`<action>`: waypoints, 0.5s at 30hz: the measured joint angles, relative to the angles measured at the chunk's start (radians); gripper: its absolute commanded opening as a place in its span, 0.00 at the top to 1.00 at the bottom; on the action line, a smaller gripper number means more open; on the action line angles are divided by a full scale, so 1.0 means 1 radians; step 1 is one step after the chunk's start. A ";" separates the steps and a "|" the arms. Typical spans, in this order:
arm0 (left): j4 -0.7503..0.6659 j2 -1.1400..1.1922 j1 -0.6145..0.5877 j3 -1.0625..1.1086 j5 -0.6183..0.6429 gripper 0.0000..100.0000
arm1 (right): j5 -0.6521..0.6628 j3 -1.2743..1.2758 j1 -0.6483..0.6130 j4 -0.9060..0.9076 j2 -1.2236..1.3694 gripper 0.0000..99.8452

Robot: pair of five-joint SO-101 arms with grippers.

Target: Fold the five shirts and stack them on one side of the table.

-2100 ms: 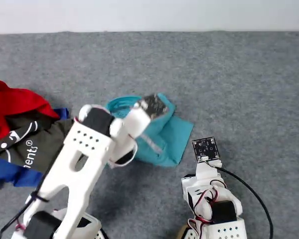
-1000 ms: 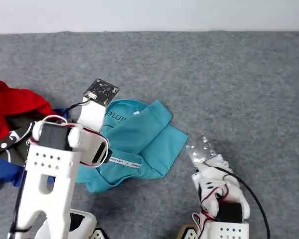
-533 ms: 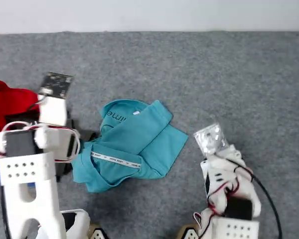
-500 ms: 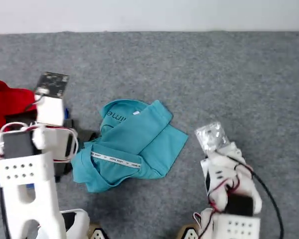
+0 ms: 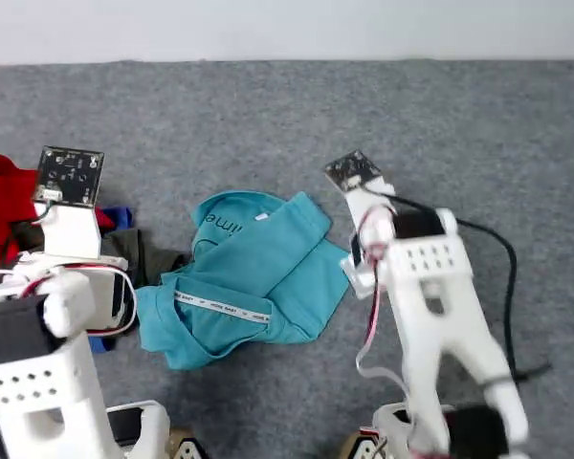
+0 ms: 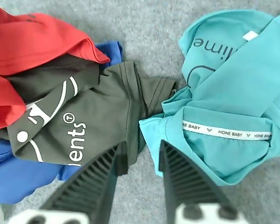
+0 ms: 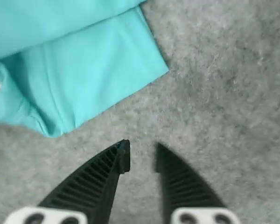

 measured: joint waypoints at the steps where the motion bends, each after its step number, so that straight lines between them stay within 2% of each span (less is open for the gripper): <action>1: 0.000 -0.003 0.000 0.000 0.000 0.89 | -0.037 -0.031 0.000 0.002 0.038 0.70; 6: 0.002 -0.011 0.000 0.023 0.000 0.89 | -0.144 -0.121 -0.038 0.006 0.172 0.69; 12: 0.002 -0.011 0.000 0.057 0.000 0.89 | -0.158 -0.181 -0.118 -0.038 0.298 0.69; 15: 0.002 -0.011 0.000 0.057 0.000 0.89 | -0.161 -0.221 -0.129 -0.063 0.367 0.74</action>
